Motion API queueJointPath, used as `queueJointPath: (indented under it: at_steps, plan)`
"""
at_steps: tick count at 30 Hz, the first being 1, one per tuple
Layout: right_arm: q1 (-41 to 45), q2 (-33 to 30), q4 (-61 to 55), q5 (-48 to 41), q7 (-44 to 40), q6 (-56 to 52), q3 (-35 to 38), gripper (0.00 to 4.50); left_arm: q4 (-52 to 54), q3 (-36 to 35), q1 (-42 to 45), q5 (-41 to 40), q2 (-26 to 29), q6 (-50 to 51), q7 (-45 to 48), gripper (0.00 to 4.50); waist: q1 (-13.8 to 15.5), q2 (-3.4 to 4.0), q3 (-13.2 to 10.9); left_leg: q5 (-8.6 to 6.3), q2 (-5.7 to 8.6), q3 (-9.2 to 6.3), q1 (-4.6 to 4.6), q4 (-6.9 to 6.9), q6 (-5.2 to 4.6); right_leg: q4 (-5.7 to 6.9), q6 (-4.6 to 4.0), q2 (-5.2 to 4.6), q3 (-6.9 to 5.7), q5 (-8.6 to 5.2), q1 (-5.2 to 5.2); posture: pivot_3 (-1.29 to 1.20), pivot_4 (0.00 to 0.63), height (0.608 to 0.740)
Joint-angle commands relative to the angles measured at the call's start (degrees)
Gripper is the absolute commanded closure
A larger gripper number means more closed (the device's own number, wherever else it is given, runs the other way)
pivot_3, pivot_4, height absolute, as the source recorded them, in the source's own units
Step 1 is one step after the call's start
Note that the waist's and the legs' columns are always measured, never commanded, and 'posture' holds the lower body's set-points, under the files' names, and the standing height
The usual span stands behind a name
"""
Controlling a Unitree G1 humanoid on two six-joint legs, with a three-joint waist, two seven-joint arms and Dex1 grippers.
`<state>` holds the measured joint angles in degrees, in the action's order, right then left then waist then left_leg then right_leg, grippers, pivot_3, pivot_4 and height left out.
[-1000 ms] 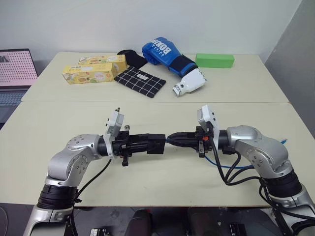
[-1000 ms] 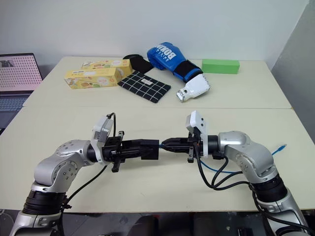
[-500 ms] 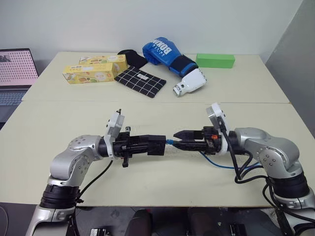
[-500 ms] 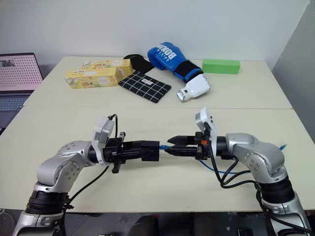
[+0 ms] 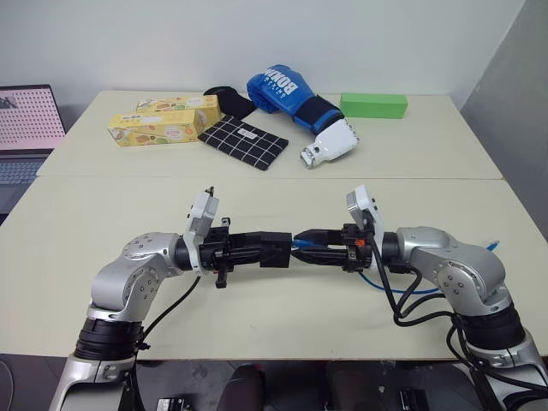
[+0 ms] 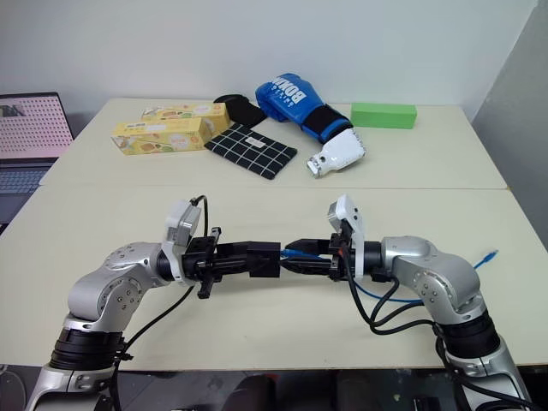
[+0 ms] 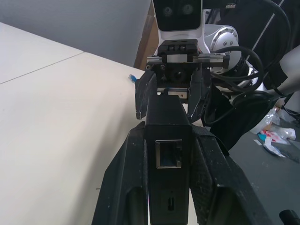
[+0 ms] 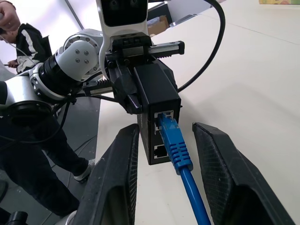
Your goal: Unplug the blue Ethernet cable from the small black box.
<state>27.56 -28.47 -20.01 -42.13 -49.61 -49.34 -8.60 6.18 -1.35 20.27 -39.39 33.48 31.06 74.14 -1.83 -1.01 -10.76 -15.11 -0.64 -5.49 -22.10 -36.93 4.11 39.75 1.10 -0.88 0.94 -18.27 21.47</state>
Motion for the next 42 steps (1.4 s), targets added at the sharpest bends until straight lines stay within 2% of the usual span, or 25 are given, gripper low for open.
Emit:
queueJointPath:
  at_steps: [1,5,14,28,34,42]
  plan:
    - [0.3,0.47,-1.41,-1.08,-0.46,0.41,0.67,2.6,1.76,0.0,0.74,-1.07,-0.23,0.14,-0.24,3.73,0.0,0.0,0.0,0.0,0.0,0.0,0.0,0.0,0.0,0.0,0.0,0.0,-0.01,0.0,0.0,0.0,0.15,0.74]
    - [0.22,0.31,-1.28,-1.26,-0.85,0.17,0.87,2.6,2.08,0.04,0.65,-1.17,-0.16,0.28,-0.39,3.73,0.01,0.0,0.0,0.0,0.0,0.0,0.0,0.0,0.0,0.0,0.0,0.0,0.0,0.0,0.0,0.0,0.15,0.74]
    - [-0.08,-0.34,-1.12,-1.17,-1.96,0.03,0.76,4.39,3.0,-0.06,0.4,-1.62,-0.21,0.93,-0.46,3.73,0.01,0.0,0.0,0.0,0.0,0.0,0.0,0.01,0.0,-0.01,0.0,0.0,-0.01,0.0,0.0,0.0,0.15,0.74]
    - [0.55,-1.74,0.16,-3.41,-3.96,-3.47,2.15,4.43,2.67,-0.12,-0.82,-0.49,0.73,-0.16,0.89,3.73,0.0,0.0,0.0,0.0,0.0,0.0,0.0,0.0,0.0,-0.01,0.0,0.0,-0.01,0.0,0.0,0.0,0.15,0.74]
    - [-0.8,-4.11,0.23,-4.01,-4.48,-4.76,3.63,4.43,1.53,-0.89,-4.8,2.14,2.16,-3.72,0.88,3.73,0.0,0.0,0.0,0.0,-0.01,0.01,0.0,0.01,0.0,-0.03,0.0,0.0,0.01,0.0,0.0,0.0,0.15,0.74]
    - [-1.82,-5.56,1.82,-2.08,-4.13,-2.35,4.54,4.46,2.97,-3.99,-8.15,0.15,3.2,-3.31,-1.27,3.73,0.03,0.0,0.0,-0.01,-0.01,-0.02,-0.02,0.04,-0.01,-0.08,0.0,0.0,0.0,0.0,-0.02,0.0,0.15,0.74]
